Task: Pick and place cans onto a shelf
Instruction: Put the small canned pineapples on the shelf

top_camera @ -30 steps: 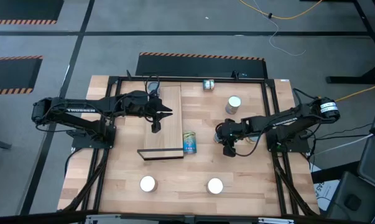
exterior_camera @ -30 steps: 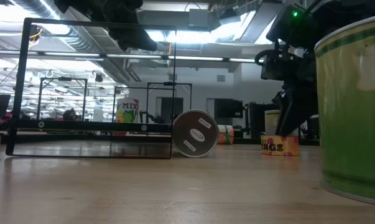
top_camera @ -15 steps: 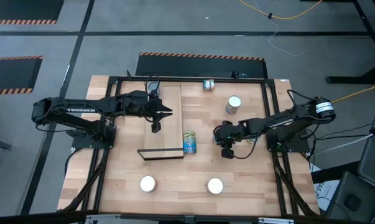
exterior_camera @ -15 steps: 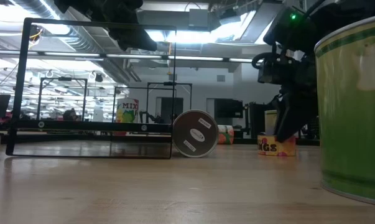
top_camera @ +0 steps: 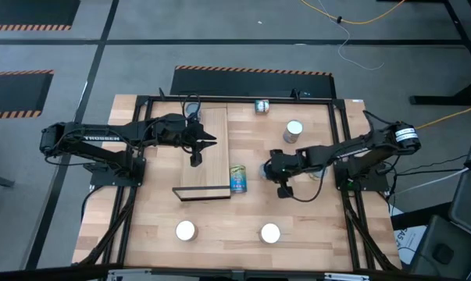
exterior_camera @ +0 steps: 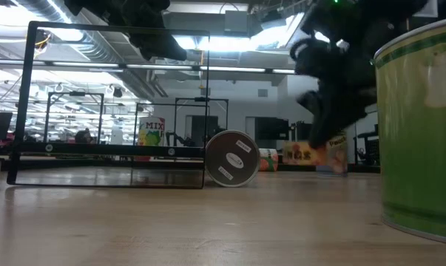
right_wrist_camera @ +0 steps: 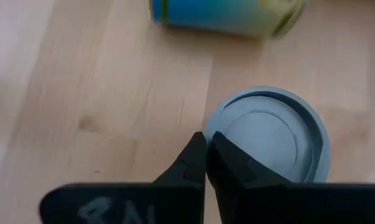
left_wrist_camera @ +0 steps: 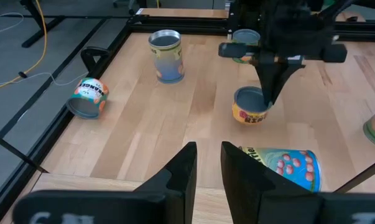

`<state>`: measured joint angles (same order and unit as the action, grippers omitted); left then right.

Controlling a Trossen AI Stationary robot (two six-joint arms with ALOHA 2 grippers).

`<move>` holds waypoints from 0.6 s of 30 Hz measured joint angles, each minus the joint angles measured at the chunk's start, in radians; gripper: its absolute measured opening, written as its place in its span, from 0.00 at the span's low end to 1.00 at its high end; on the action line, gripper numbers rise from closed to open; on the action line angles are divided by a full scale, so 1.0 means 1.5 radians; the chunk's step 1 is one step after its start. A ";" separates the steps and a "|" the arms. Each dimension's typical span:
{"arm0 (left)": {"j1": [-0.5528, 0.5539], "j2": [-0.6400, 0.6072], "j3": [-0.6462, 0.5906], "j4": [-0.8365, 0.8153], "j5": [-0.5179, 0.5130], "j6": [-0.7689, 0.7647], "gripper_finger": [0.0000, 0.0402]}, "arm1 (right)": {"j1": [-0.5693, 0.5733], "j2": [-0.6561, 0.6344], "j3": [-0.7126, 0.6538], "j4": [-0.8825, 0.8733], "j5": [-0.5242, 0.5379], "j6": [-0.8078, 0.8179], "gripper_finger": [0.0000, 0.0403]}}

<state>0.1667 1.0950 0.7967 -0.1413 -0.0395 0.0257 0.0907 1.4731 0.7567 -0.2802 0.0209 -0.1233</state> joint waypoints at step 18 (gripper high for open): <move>0.000 -0.051 0.000 0.001 -0.020 0.005 0.17 | -0.102 0.068 0.298 -0.017 -0.147 -0.259 0.04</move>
<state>0.1665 1.0190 0.7963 -0.1401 -0.0693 0.0338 -0.0622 1.5751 1.2038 -0.3061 -0.1998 -0.5118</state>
